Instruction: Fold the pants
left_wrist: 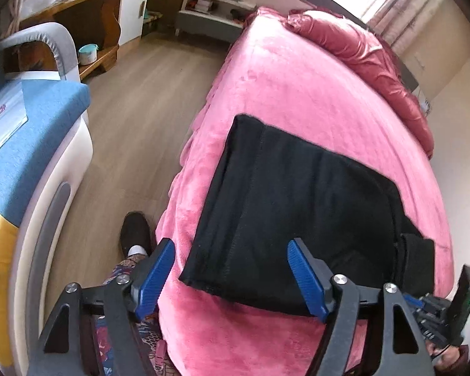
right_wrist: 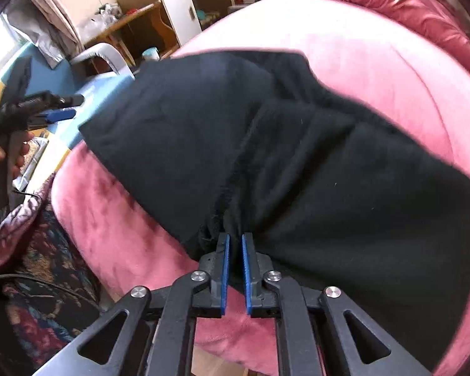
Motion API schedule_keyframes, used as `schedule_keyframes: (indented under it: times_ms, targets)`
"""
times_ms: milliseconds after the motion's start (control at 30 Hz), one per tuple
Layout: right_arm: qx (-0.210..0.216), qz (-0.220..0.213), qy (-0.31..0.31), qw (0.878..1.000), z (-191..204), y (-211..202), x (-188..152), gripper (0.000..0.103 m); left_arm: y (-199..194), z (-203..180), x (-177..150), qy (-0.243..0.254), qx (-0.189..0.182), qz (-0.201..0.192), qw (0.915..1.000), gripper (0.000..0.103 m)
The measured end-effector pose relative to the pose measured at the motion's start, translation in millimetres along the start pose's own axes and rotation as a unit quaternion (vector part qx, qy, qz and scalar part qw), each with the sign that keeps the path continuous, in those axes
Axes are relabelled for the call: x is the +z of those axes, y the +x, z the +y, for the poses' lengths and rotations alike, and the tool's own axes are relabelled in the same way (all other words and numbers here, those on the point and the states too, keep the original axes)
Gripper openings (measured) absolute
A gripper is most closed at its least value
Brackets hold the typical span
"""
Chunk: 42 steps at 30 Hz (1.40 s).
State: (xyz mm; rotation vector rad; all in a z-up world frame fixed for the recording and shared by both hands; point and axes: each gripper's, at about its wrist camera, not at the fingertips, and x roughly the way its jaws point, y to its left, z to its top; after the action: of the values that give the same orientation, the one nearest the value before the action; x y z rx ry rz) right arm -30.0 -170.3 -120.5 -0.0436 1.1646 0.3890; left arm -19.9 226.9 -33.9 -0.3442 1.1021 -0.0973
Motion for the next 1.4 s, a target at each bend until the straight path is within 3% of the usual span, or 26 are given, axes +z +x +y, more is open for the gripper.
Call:
schedule_keyframes:
  times_ms: [33,100,133,167,300,367,400,567,600,633,667,700,733,867,967,1067,1133,1233,1300,1400]
  targets:
    - [0.005,-0.003,0.012,1.0,-3,-3,1,0.017,3,-1,1,0.004,0.001,0.002,1.0,0.076]
    - [-0.004,-0.011,0.024,1.0,-8,-9,2,0.036,11,-3,0,0.014,0.014,0.006,0.9998,0.076]
    - [-0.017,-0.014,0.025,0.999,-11,-13,1,0.053,16,-3,1,0.016,0.014,0.01,0.9997,0.076]
    - [-0.02,-0.017,0.027,0.999,-12,-15,2,0.059,19,-3,3,0.017,0.013,0.012,0.9997,0.076]
    - [-0.035,-0.032,0.045,0.998,-19,-28,0,0.059,44,-3,10,0.027,0.018,0.042,0.9986,0.074]
    - [-0.039,-0.036,0.057,0.997,-21,-32,1,0.059,55,-1,11,0.024,-0.004,0.059,0.998,0.073]
    - [-0.043,-0.038,0.061,0.996,-21,-33,1,0.059,60,0,11,0.02,-0.01,0.066,0.9976,0.067]
    - [-0.067,-0.061,0.068,0.994,-22,-46,5,0.06,68,3,13,0.015,-0.031,0.079,0.9963,0.062]
    - [-0.064,-0.068,0.066,0.993,-21,-50,6,0.065,69,5,14,0.012,-0.037,0.081,0.9959,0.057]
    - [-0.055,-0.076,0.065,0.993,-19,-53,8,0.076,68,6,12,0.008,-0.043,0.08,0.9958,0.052]
    - [-0.044,-0.08,0.064,0.994,-18,-54,10,0.082,68,7,13,0.007,-0.047,0.079,0.9957,0.042]
    - [-0.038,-0.081,0.062,0.994,-15,-53,11,0.082,67,9,13,0.006,-0.059,0.076,0.9954,0.03]
    - [-0.038,-0.078,0.06,0.994,-11,-49,13,0.082,65,10,14,0.003,-0.07,0.072,0.9949,0.026]
    - [-0.036,-0.065,0.048,0.996,-1,-37,17,0.082,44,2,16,-0.014,-0.127,0.034,0.9913,0.023]
    - [-0.022,-0.071,0.047,0.996,5,-36,26,0.082,17,-25,20,0.007,-0.167,-0.009,0.986,0.022]
    - [0.026,-0.081,0.053,0.995,7,-38,39,0.082,2,-56,17,0.045,-0.209,-0.028,0.9764,0.022]
    - [0.104,-0.081,0.073,0.989,4,-36,54,0.082,-4,-82,12,0.077,-0.234,-0.036,0.9685,0.022]
    - [0.219,-0.084,0.109,0.966,-1,-28,83,0.082,-2,-118,3,0.126,-0.253,-0.034,0.9585,0.022]
    - [0.253,-0.081,0.117,0.957,0,-22,100,0.082,3,-131,-1,0.145,-0.254,-0.029,0.9559,0.022]
    - [0.271,-0.082,0.115,0.952,4,-13,126,0.083,11,-144,-11,0.165,-0.253,-0.021,0.9531,0.022]
